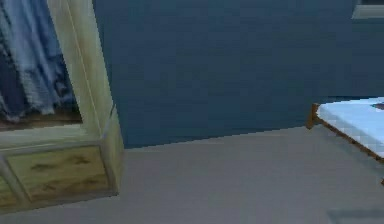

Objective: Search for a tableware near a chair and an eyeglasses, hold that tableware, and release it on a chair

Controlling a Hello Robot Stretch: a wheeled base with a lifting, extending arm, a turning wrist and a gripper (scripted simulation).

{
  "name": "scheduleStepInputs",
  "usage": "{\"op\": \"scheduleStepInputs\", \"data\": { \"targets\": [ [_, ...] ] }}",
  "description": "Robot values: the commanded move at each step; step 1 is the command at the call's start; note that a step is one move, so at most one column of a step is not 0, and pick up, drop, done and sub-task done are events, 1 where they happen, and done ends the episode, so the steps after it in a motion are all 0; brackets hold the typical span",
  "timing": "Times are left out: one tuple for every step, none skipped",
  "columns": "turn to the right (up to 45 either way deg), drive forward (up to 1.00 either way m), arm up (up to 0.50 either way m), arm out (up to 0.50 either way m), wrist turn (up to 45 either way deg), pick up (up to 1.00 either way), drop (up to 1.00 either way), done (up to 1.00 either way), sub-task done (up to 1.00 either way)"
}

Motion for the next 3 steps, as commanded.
{"op": "scheduleStepInputs", "data": {
  "targets": [
    [27.0, 0.0, 0.0, 0.0, 0.0, 0.0, 0.0, 0.0, 0.0],
    [0.0, 1.0, 0.0, 0.0, 0.0, 0.0, 0.0, 0.0, 0.0],
    [6.0, 0.0, 0.0, 0.0, 0.0, 0.0, 0.0, 0.0, 0.0]
  ]
}}
